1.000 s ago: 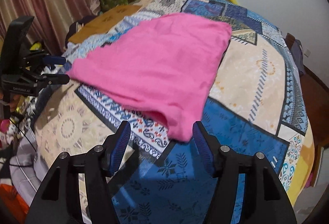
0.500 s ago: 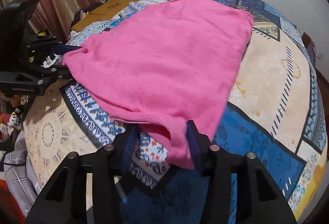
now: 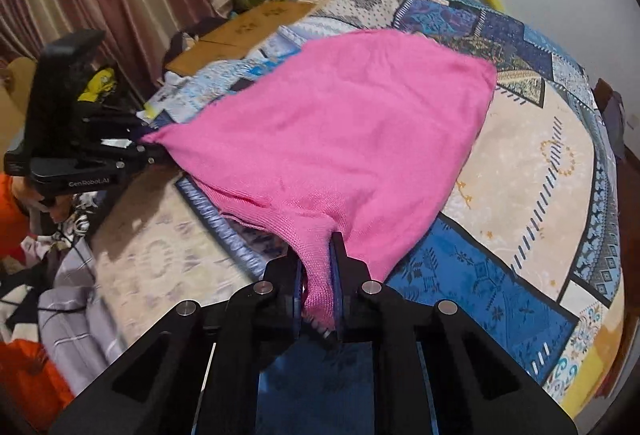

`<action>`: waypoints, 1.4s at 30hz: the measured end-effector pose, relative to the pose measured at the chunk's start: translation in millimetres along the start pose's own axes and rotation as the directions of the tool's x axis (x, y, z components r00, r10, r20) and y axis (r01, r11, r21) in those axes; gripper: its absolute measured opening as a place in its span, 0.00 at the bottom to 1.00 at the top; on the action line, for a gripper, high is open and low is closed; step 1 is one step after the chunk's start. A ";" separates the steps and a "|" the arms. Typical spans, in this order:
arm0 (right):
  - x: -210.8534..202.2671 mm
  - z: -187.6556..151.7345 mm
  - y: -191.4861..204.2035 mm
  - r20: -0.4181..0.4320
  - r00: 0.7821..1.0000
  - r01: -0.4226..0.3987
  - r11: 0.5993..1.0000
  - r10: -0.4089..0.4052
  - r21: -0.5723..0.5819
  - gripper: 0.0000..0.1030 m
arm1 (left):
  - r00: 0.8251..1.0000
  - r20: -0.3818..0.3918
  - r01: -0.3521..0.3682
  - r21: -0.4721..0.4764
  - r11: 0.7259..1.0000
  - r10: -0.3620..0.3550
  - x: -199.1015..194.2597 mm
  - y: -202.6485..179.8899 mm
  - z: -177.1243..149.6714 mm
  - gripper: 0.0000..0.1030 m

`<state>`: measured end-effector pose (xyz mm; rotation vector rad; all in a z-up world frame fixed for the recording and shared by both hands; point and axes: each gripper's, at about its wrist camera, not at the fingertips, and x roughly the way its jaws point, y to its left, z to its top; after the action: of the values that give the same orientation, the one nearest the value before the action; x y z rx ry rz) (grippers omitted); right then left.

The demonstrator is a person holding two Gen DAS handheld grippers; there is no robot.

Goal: Fold small clothes

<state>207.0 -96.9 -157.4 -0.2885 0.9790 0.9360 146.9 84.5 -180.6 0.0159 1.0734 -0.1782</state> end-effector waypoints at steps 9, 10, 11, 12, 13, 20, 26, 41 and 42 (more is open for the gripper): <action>-24.6 17.0 -4.3 0.040 0.999 0.000 1.000 0.001 -0.019 0.10 | 0.997 0.009 0.070 -0.011 0.997 -0.070 -36.4 0.5 33.0 0.17; -25.0 23.3 -9.2 0.051 0.999 0.004 1.000 -0.004 -0.009 0.10 | 0.996 0.004 0.091 -0.030 0.995 -0.091 -36.0 4.6 44.8 0.17; -25.0 27.2 -12.4 0.056 0.998 0.007 1.000 -0.007 -0.003 0.10 | 0.995 -0.001 0.098 -0.038 0.994 -0.099 -34.5 6.6 53.0 0.17; -25.3 32.8 -16.9 0.065 0.998 0.015 1.000 -0.015 0.004 0.10 | 0.995 -0.006 0.101 -0.037 0.994 -0.101 -32.5 8.4 61.9 0.17; -25.1 39.2 -22.1 0.073 0.997 0.022 1.000 -0.023 0.012 0.10 | 0.996 -0.007 0.092 -0.032 0.995 -0.093 -30.2 10.8 72.4 0.17; -16.0 83.2 -56.5 0.103 0.991 0.078 0.996 -0.082 0.036 0.10 | 1.000 -0.014 0.015 0.018 1.000 -0.015 -1.3 28.1 142.7 0.17; 15.0 112.6 -91.4 0.100 0.987 0.120 0.989 -0.128 0.080 0.10 | 0.999 -0.017 -0.040 0.029 0.999 0.041 45.7 46.9 190.2 0.17; 64.5 134.1 -139.4 0.120 0.972 0.183 0.970 -0.203 0.161 0.36 | 0.989 -0.012 -0.150 -0.092 0.984 0.149 109.2 102.3 216.8 0.45; 59.3 132.8 -138.7 0.131 0.970 0.185 0.969 -0.207 0.162 0.37 | 0.989 -0.006 -0.145 -0.107 0.984 0.145 105.1 105.7 216.1 0.46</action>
<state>405.8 -67.9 -157.0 -0.1840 0.8625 0.6893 400.4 152.8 -177.0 -0.0026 1.0745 0.0114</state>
